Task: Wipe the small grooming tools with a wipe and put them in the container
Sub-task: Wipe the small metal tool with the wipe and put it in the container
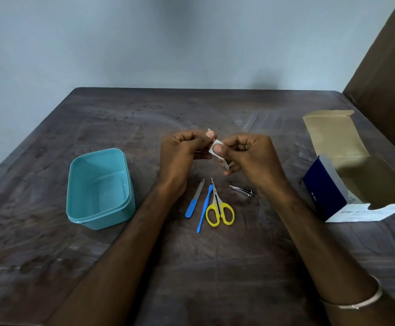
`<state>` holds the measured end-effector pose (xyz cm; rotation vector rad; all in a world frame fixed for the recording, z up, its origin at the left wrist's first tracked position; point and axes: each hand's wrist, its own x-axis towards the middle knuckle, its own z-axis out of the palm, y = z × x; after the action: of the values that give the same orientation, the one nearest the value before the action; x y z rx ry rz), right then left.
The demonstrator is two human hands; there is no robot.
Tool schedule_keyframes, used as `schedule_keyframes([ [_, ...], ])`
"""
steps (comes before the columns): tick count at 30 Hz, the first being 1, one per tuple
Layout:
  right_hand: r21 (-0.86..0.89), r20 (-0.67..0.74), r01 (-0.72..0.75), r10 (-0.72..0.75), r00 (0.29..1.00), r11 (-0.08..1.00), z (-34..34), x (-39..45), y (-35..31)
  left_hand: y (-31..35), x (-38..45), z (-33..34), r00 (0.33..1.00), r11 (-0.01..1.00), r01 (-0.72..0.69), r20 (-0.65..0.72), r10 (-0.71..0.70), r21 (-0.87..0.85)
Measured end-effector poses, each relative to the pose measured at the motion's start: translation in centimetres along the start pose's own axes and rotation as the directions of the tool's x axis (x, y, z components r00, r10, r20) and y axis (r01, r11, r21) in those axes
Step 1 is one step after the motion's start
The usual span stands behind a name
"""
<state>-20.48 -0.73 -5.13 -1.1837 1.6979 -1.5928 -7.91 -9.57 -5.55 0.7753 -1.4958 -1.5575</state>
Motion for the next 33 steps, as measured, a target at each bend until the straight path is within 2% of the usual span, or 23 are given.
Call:
schedule_keyframes([
  [9, 0.010, 0.090, -0.024, 0.023, 0.996, 1.000, -0.10, 0.13, 0.11, -0.12, 0.22, -0.10, 0.998, 0.999, -0.035, -0.055, 0.037, 0.025],
  [17, 0.047, 0.014, -0.027, 0.027, 1.000, 0.999, 0.28, 0.00, -0.02, -0.02, 0.18, -0.14, 0.998, 0.999, -0.044, -0.044, 0.043, -0.013],
  [27, 0.020, 0.141, -0.018, 0.015, 0.990, 1.000, -0.03, -0.34, -0.56, -0.29, 0.47, -0.36, 0.997, 0.999, -0.035, -0.065, 0.036, 0.016],
  [33, 0.040, 0.106, -0.022, 0.018, 0.994, 0.999, 0.00, -0.43, -0.49, -0.41, 0.46, -0.36, 0.998, 0.999, -0.035, -0.055, 0.035, 0.002],
])
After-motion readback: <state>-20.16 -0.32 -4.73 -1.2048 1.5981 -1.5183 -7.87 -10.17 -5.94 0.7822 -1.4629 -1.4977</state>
